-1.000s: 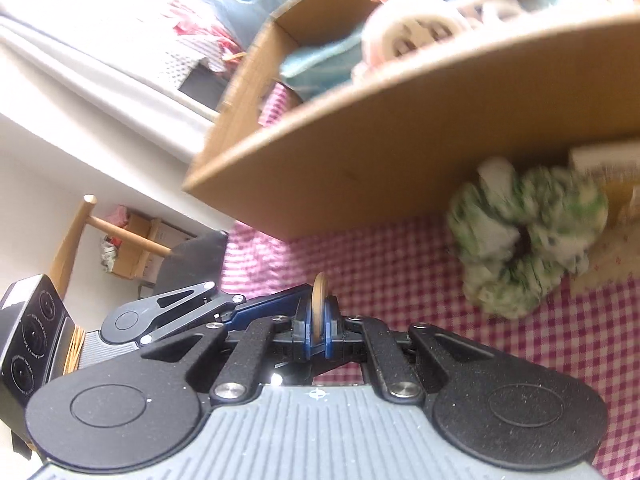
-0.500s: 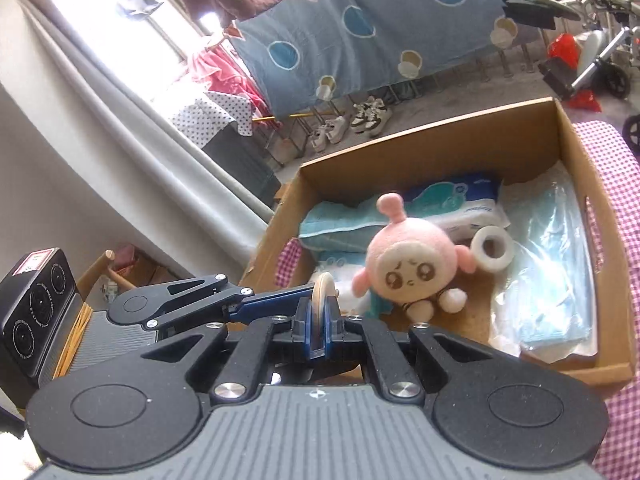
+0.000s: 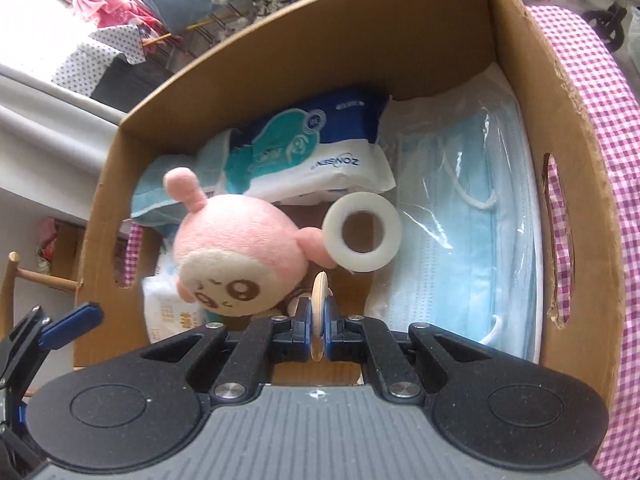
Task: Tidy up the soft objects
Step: 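Carry the sponge into the box and open the right gripper, then move the right gripper to the gold tissue packet beside the box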
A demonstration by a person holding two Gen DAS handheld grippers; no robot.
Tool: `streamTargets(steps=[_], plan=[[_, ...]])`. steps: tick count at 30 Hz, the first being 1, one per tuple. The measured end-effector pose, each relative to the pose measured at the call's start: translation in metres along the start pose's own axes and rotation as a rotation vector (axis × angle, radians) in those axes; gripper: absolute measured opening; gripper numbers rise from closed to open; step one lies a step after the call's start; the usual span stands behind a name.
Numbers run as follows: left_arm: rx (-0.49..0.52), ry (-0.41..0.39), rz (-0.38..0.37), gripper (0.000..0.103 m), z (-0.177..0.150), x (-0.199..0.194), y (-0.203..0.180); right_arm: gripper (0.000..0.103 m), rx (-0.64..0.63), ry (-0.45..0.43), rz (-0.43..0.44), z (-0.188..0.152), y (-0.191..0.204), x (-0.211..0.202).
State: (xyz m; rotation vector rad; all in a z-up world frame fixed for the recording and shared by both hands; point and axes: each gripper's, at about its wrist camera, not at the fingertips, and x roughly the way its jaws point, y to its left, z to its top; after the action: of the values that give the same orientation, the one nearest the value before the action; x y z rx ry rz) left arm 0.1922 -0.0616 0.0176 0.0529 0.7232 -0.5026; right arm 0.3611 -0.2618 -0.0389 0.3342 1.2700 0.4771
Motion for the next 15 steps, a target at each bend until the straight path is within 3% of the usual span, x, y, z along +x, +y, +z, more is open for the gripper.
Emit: streamTargets(steps=[6, 8, 11, 15], plan=[[-0.026, -0.003, -0.008, 0.093, -0.005, -0.007, 0.008, 0.015, -0.061, 0.025, -0.165, 0.002, 0.006, 0.008], [-0.042, -0.015, -0.014, 0.094, -0.006, -0.011, 0.010, 0.028, -0.087, 0.014, -0.213, 0.001, 0.012, 0.008], [-0.056, -0.023, -0.017, 0.094, -0.009, -0.021, 0.010, 0.043, -0.116, -0.027, -0.231, -0.005, 0.022, 0.001], [-0.057, -0.039, 0.006, 0.096, -0.014, -0.039, 0.006, 0.044, -0.141, -0.140, -0.220, -0.020, 0.037, -0.029]])
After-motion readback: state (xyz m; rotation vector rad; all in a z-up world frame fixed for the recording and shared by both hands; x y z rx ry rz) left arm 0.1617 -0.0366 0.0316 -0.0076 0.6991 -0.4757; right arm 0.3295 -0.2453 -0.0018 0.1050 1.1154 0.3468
